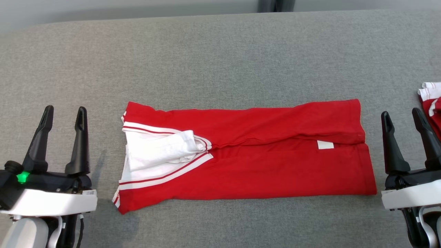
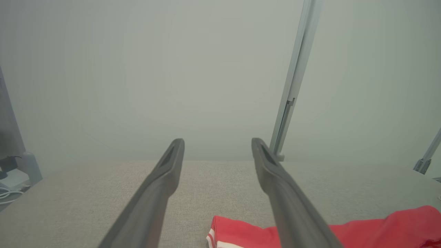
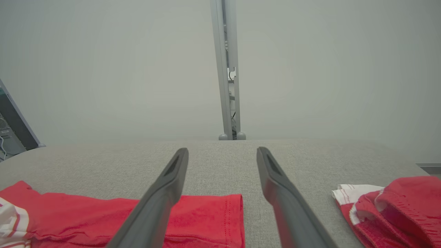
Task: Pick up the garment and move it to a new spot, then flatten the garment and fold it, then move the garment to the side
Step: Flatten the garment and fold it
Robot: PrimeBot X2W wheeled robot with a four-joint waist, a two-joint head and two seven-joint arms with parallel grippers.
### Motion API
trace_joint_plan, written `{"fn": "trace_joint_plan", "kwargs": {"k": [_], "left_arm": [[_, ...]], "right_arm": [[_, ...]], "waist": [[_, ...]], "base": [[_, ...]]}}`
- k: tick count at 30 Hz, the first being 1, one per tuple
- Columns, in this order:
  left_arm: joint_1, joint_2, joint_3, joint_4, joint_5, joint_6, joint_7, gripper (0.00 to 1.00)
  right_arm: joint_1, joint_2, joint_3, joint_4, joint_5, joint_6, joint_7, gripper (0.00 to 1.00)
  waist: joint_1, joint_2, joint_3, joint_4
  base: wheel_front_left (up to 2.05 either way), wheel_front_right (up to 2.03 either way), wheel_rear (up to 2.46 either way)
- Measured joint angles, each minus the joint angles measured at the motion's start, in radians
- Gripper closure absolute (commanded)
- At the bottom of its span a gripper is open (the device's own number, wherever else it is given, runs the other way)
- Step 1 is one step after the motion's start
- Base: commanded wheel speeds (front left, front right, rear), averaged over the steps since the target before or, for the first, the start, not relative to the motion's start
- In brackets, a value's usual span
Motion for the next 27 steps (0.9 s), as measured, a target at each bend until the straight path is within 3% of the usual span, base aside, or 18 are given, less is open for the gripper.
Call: {"fn": "trace_joint_plan", "kwargs": {"k": [6, 11, 19, 27], "left_arm": [[0.0, -0.045, 0.057, 0.058, 0.035, -0.086, 0.0, 0.0], [-0.01, -0.072, 0.08, 0.096, 0.058, -0.124, 0.0, 0.0], [-0.039, -0.102, 0.086, 0.123, 0.079, -0.152, 0.0, 0.0], [-0.078, -0.104, 0.077, 0.146, 0.083, -0.16, 0.0, 0.0]], "right_arm": [[0.006, 0.002, 0.006, 0.044, 0.002, 0.0, -0.012, 0.0], [0.002, -0.002, 0.007, 0.077, 0.008, 0.0, -0.016, 0.0], [-0.01, -0.029, -0.028, 0.188, 0.034, 0.0, -0.014, 0.0], [-0.103, -0.03, 0.014, 0.369, 0.073, 0.0, -0.02, 0.0]], "waist": [[0.0, 0.0, -0.011, 0.018], [0.0, 0.0, -0.011, 0.023], [0.0, 0.0, 0.011, 0.038], [0.0, 0.0, 0.056, 0.049]], "base": [[0.0, 0.0, 0.0], [0.0, 0.0, 0.0], [0.0, 0.0, 0.0], [0.0, 0.0, 0.0]]}}
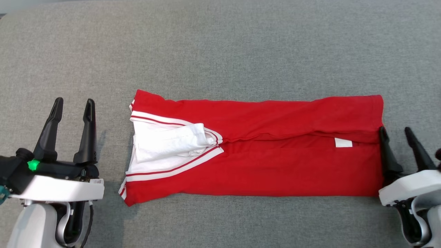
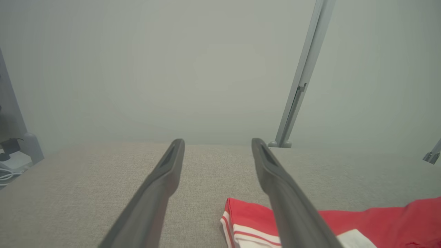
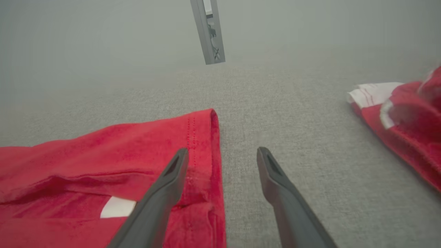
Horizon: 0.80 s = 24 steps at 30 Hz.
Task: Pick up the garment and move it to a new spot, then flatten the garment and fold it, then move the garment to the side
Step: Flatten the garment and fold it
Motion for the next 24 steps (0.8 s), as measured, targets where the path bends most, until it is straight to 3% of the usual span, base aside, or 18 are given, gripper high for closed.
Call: {"fn": "trace_joint_plan", "kwargs": {"k": [5, 11, 12, 13, 14, 15, 20, 24], "left_arm": [[-0.023, 0.0, -0.022, 0.015, -0.004, -0.001, 0.0, 0.0], [-0.027, 0.007, -0.013, 0.02, -0.013, -0.001, 0.0, 0.0], [-0.027, 0.008, -0.01, 0.021, -0.013, -0.001, 0.0, 0.0], [-0.027, 0.009, -0.009, 0.022, -0.013, -0.001, 0.0, 0.0], [-0.027, 0.009, -0.009, 0.023, -0.013, -0.001, 0.0, 0.0], [-0.027, 0.009, -0.011, 0.024, -0.013, -0.001, 0.0, 0.0], [-0.031, 0.012, -0.012, 0.024, -0.013, -0.002, 0.0, 0.0], [-0.031, 0.014, -0.006, 0.021, -0.014, -0.002, 0.0, 0.0]], "right_arm": [[-0.025, 0.001, 0.055, 0.097, 0.038, 0.0, 0.014, 0.0], [-0.022, -0.016, 0.085, 0.101, 0.064, 0.0, 0.018, 0.0], [-0.022, -0.016, 0.095, 0.099, 0.07, 0.0, 0.022, 0.1], [-0.022, -0.017, 0.107, 0.096, 0.076, 0.0, 0.025, 0.63], [-0.022, -0.017, 0.117, 0.095, 0.077, -0.001, 0.03, 0.63], [-0.021, -0.018, 0.127, 0.095, 0.082, -0.001, 0.034, 1.0], [-0.016, -0.025, 0.125, 0.083, 0.1, 0.002, 0.032, 1.0], [-0.01, -0.074, 0.037, 0.067, 0.109, 0.001, 0.013, 1.0]], "waist": [[0.0, 0.0, 0.018, 0.016], [0.0, 0.0, 0.027, 0.017], [-0.0001, 0.0, 0.028, 0.015], [0.0, 0.0, 0.028, 0.013], [0.0, 0.0, 0.027, 0.012], [0.0, 0.0, 0.027, 0.012], [0.0, 0.0, 0.027, 0.005], [0.0, 0.0, 0.026, -0.008]], "base": [[0.0, 0.0, 0.0], [0.0, 0.0, 0.0], [0.0, 0.0, 0.0], [0.0, 0.0, 0.0], [0.0, 0.0, 0.0], [0.0, 0.0, 0.0], [0.0, 0.0, 0.0], [0.0, 0.0, 0.0]]}}
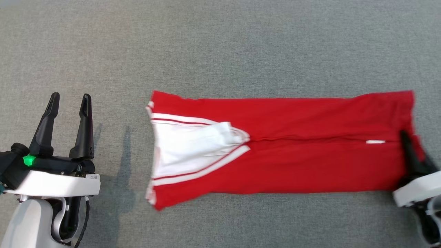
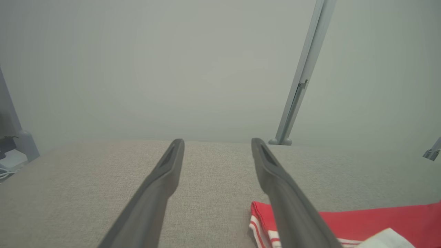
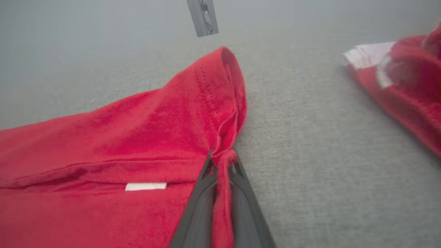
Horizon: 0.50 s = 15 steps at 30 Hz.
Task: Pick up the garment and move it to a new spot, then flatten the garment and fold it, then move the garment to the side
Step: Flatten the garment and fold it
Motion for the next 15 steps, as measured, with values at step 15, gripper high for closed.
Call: {"fn": "trace_joint_plan", "kwargs": {"k": [15], "left_arm": [[0.002, 0.001, 0.003, -0.001, 0.0, 0.0, 0.0, 0.0]], "right_arm": [[0.046, -0.004, -0.123, -0.2, -0.01, -0.001, 0.095, 1.0]], "waist": [[0.0, 0.0, -0.014, -0.029]], "base": [[0.0, 0.0, 0.0]]}}
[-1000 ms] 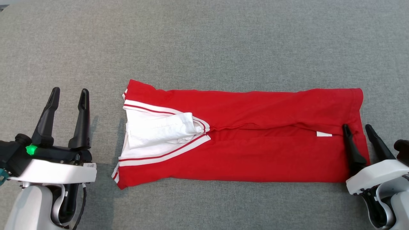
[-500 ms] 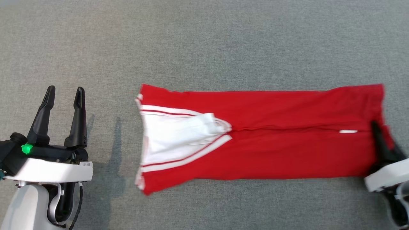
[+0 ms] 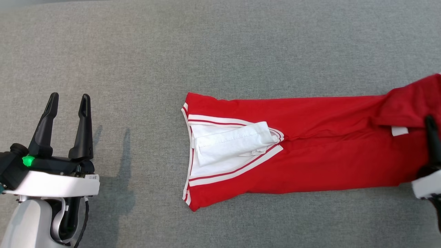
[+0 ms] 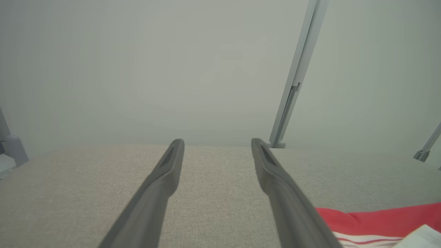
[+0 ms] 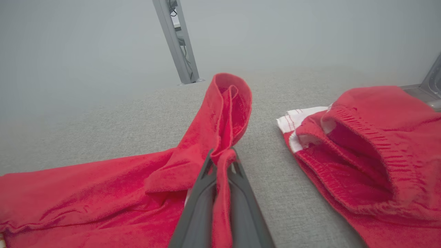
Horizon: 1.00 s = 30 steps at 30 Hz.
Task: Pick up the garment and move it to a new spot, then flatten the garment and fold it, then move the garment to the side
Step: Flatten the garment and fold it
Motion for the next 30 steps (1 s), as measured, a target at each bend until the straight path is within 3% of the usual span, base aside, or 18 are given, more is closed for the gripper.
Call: {"fn": "trace_joint_plan", "kwargs": {"k": [8, 13, 20, 30], "left_arm": [[0.007, 0.003, 0.003, 0.001, 0.001, 0.0, 0.0, 0.0], [0.0, -0.001, -0.012, 0.005, 0.002, 0.0, 0.0, 0.0], [-0.014, -0.013, -0.026, 0.015, -0.007, 0.0, 0.0, 0.0], [-0.044, -0.027, -0.045, 0.027, -0.006, 0.0, 0.0, 0.0]], "right_arm": [[-0.068, 0.115, 0.161, -0.233, -0.036, 0.0, 0.09, 1.0], [-0.126, 0.173, 0.303, -0.257, -0.053, 0.0, 0.11, 1.0], [-0.212, 0.233, 0.532, -0.146, -0.012, 0.0, 0.074, 1.0], [-0.3, 0.243, 0.739, 0.062, 0.108, 0.0, -0.07, 1.0]], "waist": [[0.0, 0.0, -0.008, -0.013], [0.0, 0.0, -0.007, 0.0], [0.0, 0.0, 0.005, 0.035], [0.0, 0.0, 0.033, 0.071]], "base": [[0.0, 0.0, 0.0], [0.0, 0.0, 0.0], [0.0, 0.0, 0.0], [0.0, 0.0, 0.0]]}}
